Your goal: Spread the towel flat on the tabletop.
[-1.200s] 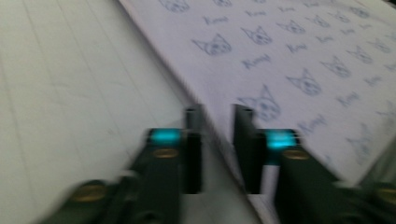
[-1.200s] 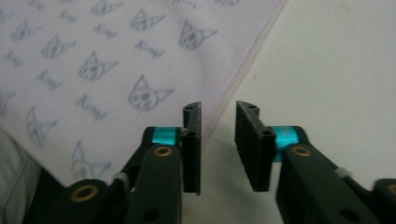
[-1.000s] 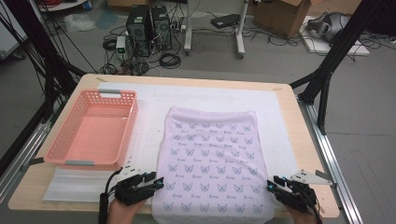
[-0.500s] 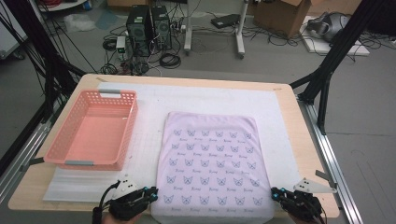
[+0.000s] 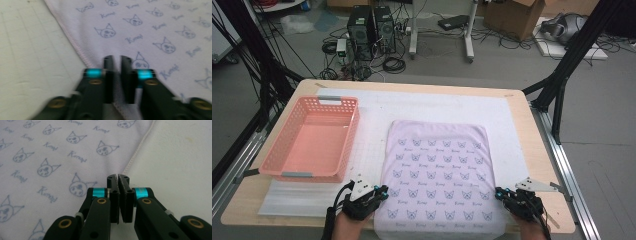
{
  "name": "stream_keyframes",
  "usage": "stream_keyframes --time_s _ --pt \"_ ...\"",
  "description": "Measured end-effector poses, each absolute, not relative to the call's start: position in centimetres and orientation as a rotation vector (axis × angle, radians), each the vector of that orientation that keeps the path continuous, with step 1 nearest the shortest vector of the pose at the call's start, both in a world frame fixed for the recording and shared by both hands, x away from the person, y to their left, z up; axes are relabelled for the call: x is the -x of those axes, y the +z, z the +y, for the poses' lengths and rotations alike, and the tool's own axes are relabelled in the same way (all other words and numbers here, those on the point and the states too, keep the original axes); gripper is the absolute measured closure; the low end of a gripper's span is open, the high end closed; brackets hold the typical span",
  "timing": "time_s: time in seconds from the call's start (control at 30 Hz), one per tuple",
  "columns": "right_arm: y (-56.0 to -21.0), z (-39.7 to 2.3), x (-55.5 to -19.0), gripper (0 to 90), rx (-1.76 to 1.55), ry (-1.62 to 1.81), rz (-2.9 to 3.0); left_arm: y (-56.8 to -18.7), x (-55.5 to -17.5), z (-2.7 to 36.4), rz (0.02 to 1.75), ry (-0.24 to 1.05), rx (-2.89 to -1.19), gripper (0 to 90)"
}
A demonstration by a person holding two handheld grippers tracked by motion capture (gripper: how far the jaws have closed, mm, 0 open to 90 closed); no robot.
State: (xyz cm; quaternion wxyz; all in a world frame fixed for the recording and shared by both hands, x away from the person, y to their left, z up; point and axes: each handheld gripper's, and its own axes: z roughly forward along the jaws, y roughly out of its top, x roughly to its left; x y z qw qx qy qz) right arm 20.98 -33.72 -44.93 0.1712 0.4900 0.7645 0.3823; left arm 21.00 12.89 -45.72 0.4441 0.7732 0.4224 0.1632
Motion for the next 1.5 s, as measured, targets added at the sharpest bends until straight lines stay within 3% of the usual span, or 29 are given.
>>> stream_keyframes --time_s 0.17,0.23,0.27,0.3,0.37,0.67,0.8,1.03,1.2,1.5 --pt "-44.8 -35.0 -19.9 88.5 -1.395 1.101 2.19 -45.6 -19.8 14.3 1.061 0.329 -1.896 88.7" --pt "-44.9 -35.3 -19.8 80.7 -1.393 1.126 2.213 -45.5 -19.6 14.5 1.038 0.352 -1.889 87.3" --pt "-44.9 -35.3 -19.9 69.2 -1.388 1.113 2.199 -45.5 -19.7 14.5 1.034 0.35 -1.866 76.3" --pt "-44.9 -35.3 -20.0 64.6 -1.399 1.119 2.176 -45.5 -20.1 14.6 1.039 0.339 -1.846 63.0" --pt "-44.7 -35.4 -20.4 63.4 -1.396 1.138 2.138 -45.2 -20.7 14.8 1.019 0.335 -1.814 54.7" --pt "-43.8 -35.6 -22.8 76.3 -1.35 1.164 2.054 -44.3 -23.6 14.8 0.915 0.33 -1.718 47.3" --pt "-44.1 -35.1 -25.0 82.0 -1.33 1.149 2.09 -44.1 -25.4 14.8 0.956 0.326 -1.709 43.6" --pt "-44.6 -31.9 -30.9 85.0 -1.303 1.062 2.155 -44.1 -27.2 14.6 0.969 0.324 -1.726 39.0" --pt "-44.7 -31.9 -32.7 89.2 -1.336 0.911 2.107 -44.1 -27.6 14.6 0.968 0.318 -1.723 36.5" --pt "-43.7 -34.5 -28.8 71.3 -1.333 1.124 2.031 -43.8 -27.5 14.5 0.964 0.32 -1.695 30.4"
